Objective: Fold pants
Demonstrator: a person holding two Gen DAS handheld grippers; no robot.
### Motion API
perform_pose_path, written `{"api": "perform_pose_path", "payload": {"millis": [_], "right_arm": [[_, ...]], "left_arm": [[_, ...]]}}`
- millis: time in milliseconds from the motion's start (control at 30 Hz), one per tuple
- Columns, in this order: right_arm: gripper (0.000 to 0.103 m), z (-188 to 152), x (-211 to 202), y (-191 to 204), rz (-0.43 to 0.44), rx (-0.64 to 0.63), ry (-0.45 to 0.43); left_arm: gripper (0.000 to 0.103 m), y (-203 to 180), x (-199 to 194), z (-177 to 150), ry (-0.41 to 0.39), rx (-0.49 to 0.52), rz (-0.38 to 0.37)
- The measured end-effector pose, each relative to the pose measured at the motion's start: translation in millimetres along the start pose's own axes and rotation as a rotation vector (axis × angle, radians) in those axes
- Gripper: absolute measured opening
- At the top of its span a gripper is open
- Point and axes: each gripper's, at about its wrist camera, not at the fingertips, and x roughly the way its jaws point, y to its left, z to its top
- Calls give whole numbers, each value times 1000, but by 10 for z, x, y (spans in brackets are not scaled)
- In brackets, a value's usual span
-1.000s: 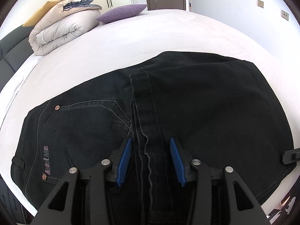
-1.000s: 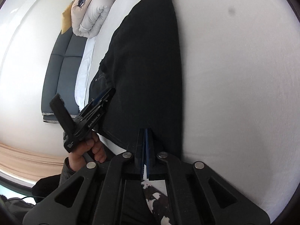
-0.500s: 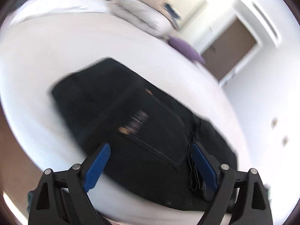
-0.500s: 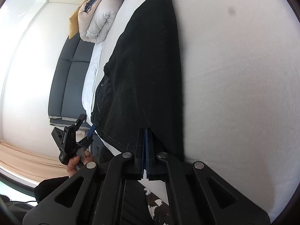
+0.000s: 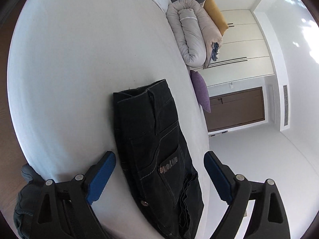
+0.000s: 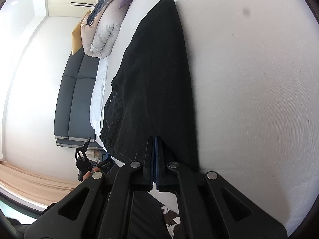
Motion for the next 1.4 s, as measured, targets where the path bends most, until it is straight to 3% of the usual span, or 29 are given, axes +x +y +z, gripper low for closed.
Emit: {"api": "perform_pose_path", "payload": {"millis": [67, 267, 333, 467, 500, 567, 667, 733, 833, 1033, 1200, 1300, 1333, 1400], "right_arm": [[0, 4, 3, -3, 1, 0, 1], [0, 9, 8, -2, 2, -11, -3], [2, 9, 6, 12, 9, -14, -6], [9, 9, -47, 211, -32, -77, -20], [15, 18, -53, 280, -35, -91, -20], [19, 58, -56, 439, -21, -115, -16], [21, 178, 27, 760, 19, -172, 10], [29, 280, 168, 945, 27, -202, 28], [30, 484, 582, 1156, 6, -213, 82], [29, 758, 1482, 1276, -58, -184, 212], [29, 857, 1836, 1259, -100, -153, 241], [16, 897, 1924, 1163, -151, -138, 244], [4, 886, 1936, 1121, -156, -123, 240], [0, 899, 1940, 1006, -160, -99, 231]], "left_arm": [[91, -9, 140, 22, 29, -8, -16], [88, 2, 182, 80, 20, -70, -53], [78, -5, 211, 103, 19, -75, -43], [39, -2, 257, 109, 24, -71, -43], [28, 11, 254, 97, 23, -67, -43], [17, 29, 243, 86, 15, -55, -45], [14, 46, 231, 69, 5, -43, -47], [13, 4, 221, 51, -1, -12, -43], [12, -106, 216, 8, -23, 62, -9], [11, -185, 229, -29, -45, 131, 17], [11, -190, 232, -46, -50, 157, 15], [11, -225, 222, -68, -56, 189, 28], [11, -242, 220, -78, -59, 200, 32], [11, -276, 214, -89, -63, 220, 39]]}}
